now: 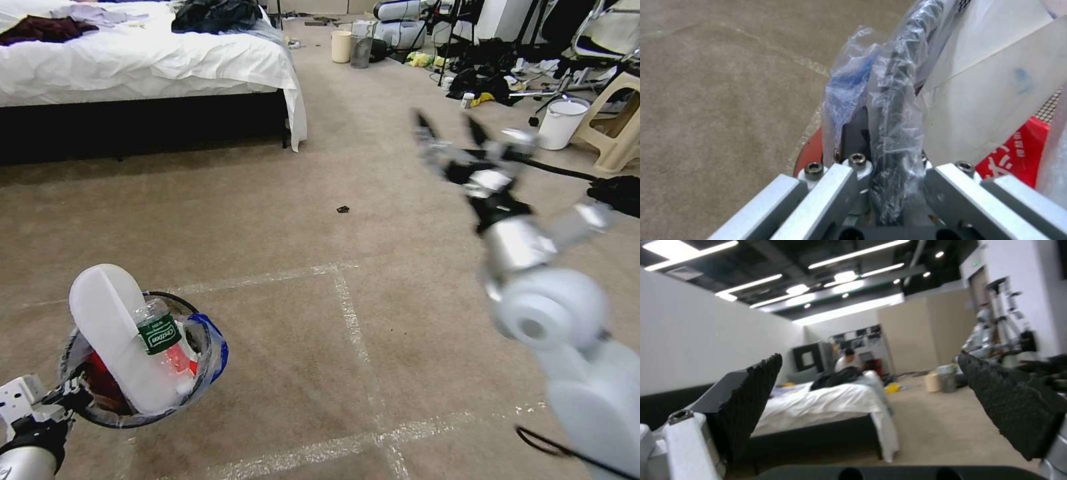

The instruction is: Pick up the trash bin and place the garbage on the floor into it.

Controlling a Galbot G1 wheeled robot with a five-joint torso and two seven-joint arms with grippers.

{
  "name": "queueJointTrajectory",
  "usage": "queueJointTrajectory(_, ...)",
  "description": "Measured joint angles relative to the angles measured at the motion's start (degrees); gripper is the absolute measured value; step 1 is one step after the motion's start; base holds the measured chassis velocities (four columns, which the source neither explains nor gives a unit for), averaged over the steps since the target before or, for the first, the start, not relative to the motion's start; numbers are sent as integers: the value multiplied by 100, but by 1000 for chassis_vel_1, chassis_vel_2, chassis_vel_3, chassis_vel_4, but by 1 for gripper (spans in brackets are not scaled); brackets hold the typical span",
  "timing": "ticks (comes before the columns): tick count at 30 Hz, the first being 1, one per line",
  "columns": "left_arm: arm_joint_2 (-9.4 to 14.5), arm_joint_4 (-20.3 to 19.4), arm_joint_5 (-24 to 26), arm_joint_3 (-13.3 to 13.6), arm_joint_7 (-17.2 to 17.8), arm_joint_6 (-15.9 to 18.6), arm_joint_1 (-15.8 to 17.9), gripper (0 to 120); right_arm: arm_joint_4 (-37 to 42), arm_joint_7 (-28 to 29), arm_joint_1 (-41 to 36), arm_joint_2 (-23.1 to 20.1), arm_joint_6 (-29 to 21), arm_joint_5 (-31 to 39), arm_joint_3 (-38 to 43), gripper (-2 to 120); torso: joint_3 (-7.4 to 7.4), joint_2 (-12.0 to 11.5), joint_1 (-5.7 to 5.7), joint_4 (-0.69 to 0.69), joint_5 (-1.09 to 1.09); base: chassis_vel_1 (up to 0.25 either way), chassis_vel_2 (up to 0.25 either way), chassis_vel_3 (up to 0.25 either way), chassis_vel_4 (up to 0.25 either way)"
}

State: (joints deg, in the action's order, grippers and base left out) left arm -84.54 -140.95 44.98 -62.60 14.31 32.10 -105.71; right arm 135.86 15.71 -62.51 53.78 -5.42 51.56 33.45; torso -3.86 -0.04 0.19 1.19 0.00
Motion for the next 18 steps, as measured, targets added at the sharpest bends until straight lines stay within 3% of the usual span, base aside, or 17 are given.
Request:
queueJointTrajectory(4, 209, 72, 34, 27, -60, 0, -3, 1, 555, -22, -1088, 174, 146, -306, 556, 100, 0, 0, 0, -1, 0, 0, 0, 0, 0)
queueJointTrajectory(6, 261, 89, 56, 32, -67, 0, 0, 1, 658, -20, -1266, 230, 167, -385, 629, 100, 0, 0, 0, -1, 0, 0, 0, 0, 0)
queueJointTrajectory(8, 477, 176, 110, 54, -76, 0, 10, 1, 782, -17, -1677, 393, 209, -581, 774, 100, 0, 0, 0, -1, -2, 0, 0, 0, 0)
queueJointTrajectory(9, 477, 176, 110, 54, -76, 0, 10, 1, 782, -17, -1677, 393, 209, -581, 774, 100, 0, 0, 0, -1, -2, 0, 0, 0, 0)
queueJointTrajectory(11, 769, 303, 292, 52, -40, 49, 47, 1, 790, -7, -1920, 512, 210, -743, 878, 100, 0, 0, 0, -2, -2, 0, 0, 0, 0)
queueJointTrajectory(12, 769, 303, 292, 52, -40, 49, 47, 1, 790, -7, -1920, 512, 210, -743, 878, 100, 0, 0, 0, -2, -2, 0, 0, 0, 0)
queueJointTrajectory(14, 1121, 466, 733, 21, 80, 185, 110, 1, 789, -9, -2126, 598, 230, -956, 983, 100, 0, 0, 0, -1, -2, 0, 0, 0, 0)
queueJointTrajectory(18, 1354, 636, 1036, 15, 178, 273, 155, 1, 780, -16, -2238, 660, 247, -1070, 1065, 100, 0, 0, 0, -2, -2, 0, 0, 0, 0)
